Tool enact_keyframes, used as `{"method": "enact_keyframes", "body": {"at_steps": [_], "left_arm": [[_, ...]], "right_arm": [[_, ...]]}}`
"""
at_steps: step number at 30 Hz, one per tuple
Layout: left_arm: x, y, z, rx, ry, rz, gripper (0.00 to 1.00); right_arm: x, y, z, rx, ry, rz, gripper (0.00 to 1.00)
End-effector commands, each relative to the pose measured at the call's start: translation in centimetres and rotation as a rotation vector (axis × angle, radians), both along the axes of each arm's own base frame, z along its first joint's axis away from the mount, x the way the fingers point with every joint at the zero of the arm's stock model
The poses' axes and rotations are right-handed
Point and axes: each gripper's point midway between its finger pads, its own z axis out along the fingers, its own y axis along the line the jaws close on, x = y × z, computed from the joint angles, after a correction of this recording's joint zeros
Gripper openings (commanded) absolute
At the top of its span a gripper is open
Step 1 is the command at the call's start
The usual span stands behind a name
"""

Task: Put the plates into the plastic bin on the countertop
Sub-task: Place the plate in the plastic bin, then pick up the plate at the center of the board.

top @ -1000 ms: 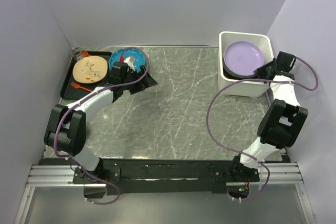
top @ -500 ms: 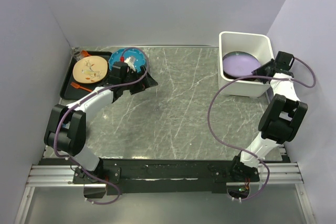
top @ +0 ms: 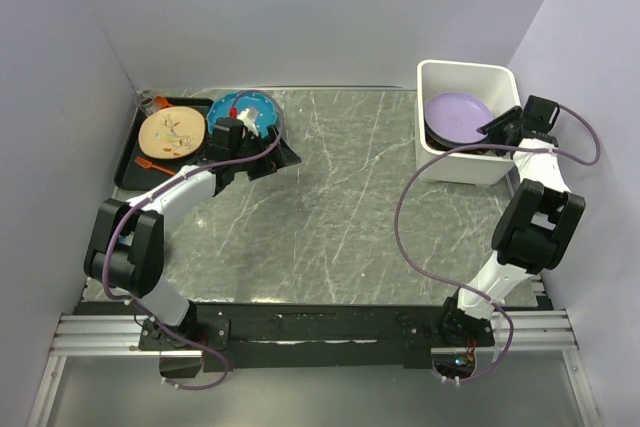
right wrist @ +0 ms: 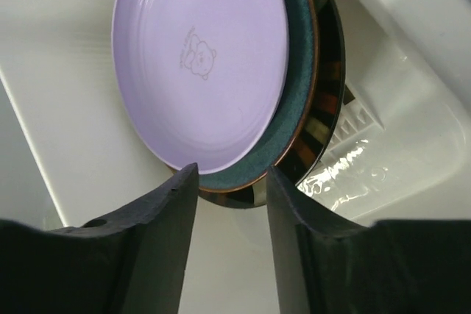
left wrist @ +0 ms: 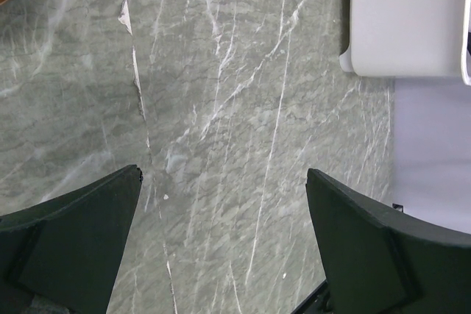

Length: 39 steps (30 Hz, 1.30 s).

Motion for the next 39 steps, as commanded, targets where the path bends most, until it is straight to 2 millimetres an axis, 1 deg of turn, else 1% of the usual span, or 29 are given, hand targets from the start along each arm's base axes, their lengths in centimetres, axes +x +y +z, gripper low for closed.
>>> {"method": "enact_keyframes", "body": {"at_steps": [1,3,4,5,6,7,8,10,11,12,14,15,17,18,19,20,21,22,23,25,26,28,29,31,32,39], "left_arm": [[0.7,-0.3,1.4,-0.005,-0.055,-0.022,0.99],[0.7,-0.3,1.4,-0.005,-0.059,-0.021,0.99],[0.7,-0.3,1.5,-0.008,-0.059,-0.021,0.99],[0.7,-0.3,1.4,-0.006,-0.058,-0.02,0.99],[0.8,-0.3,1.5,-0.007,-0.058,-0.018,0.99],[0.8,-0.2,1.4,-0.006,-0.057,-0.017,0.99],[0.7,-0.3,1.5,-0.007,-0.058,-0.018,0.99],[0.8,-0.2,1.7,-0.006,-0.064,-0.014,0.99],[0.7,-0.2,1.7,-0.008,-0.064,-0.013,0.99],[0.8,-0.2,1.8,-0.007,-0.064,-0.012,0.99],[0.9,-0.1,1.9,0.0,-0.068,-0.004,0.99],[1.0,0.0,2.1,0.0,-0.073,-0.002,0.99],[1.1,0.2,2.4,0.009,-0.087,0.011,0.99],[1.2,0.2,2.6,0.01,-0.092,0.013,0.99],[1.0,0.5,2.3,0.022,-0.073,0.018,0.99],[1.1,0.7,2.4,0.03,-0.078,0.03,0.99],[1.2,0.8,2.5,0.036,-0.082,0.037,0.99],[1.2,1.0,2.3,0.049,-0.072,0.047,0.99],[1.3,1.2,2.3,0.056,-0.073,0.058,0.99],[1.5,1.7,2.2,0.072,-0.066,0.078,0.99],[1.6,1.7,2.2,0.073,-0.065,0.081,0.99],[1.8,2.0,2.4,0.072,-0.067,0.093,0.99],[1.7,2.1,2.4,0.069,-0.064,0.097,0.99],[1.8,2.3,2.6,0.066,-0.068,0.108,0.99],[1.7,2.5,2.7,0.063,-0.07,0.114,0.99],[2.1,4.6,3.6,0.062,-0.09,0.192,0.99]], "right_arm": [[-0.1,0.9,4.6,-0.067,-0.097,0.023,0.53],[-0.3,1.5,6.3,-0.082,-0.145,0.03,0.56],[-0.3,1.9,6.9,-0.086,-0.163,0.038,0.59],[-0.2,2.5,7.7,-0.094,-0.193,0.05,0.6],[-0.5,3.1,8.7,-0.104,-0.217,0.058,0.62],[-0.6,3.5,9.2,-0.108,-0.23,0.065,0.63],[-0.5,4.4,9.7,-0.11,-0.242,0.087,0.64],[-0.7,5.6,11.2,-0.114,-0.276,0.11,0.65],[-0.8,6.4,11.5,-0.114,-0.278,0.129,0.65],[-0.7,7.8,12.6,-0.132,-0.296,0.154,0.65],[-0.8,9.6,13.4,-0.145,-0.3,0.189,0.65],[-0.7,11.3,14.3,-0.15,-0.319,0.221,0.65],[-0.9,12.9,15.5,-0.15,-0.344,0.253,0.65],[-0.9,13.8,15.7,-0.145,-0.348,0.273,0.66],[-1.0,15.4,15.8,-0.138,-0.353,0.307,0.66],[-1.0,16.4,16.2,-0.135,-0.363,0.329,0.66],[-1.1,17.2,16.2,-0.133,-0.361,0.346,0.66],[-1.3,18.9,16.2,-0.127,-0.362,0.383,0.66],[-1.4,20.1,16.4,-0.133,-0.367,0.412,0.65],[-1.6,21.5,16.4,-0.14,-0.365,0.441,0.66],[-1.7,22.7,16.4,-0.138,-0.37,0.471,0.66],[-1.9,23.9,16.1,-0.132,-0.366,0.501,0.66],[-2.0,25.1,15.9,-0.128,-0.362,0.525,0.66],[-2.1,26.1,15.6,-0.131,-0.353,0.55,0.66],[-2.2,27.0,15.2,-0.129,-0.348,0.568,0.66],[-2.6,29.7,12.9,-0.109,-0.305,0.633,0.66]]}}
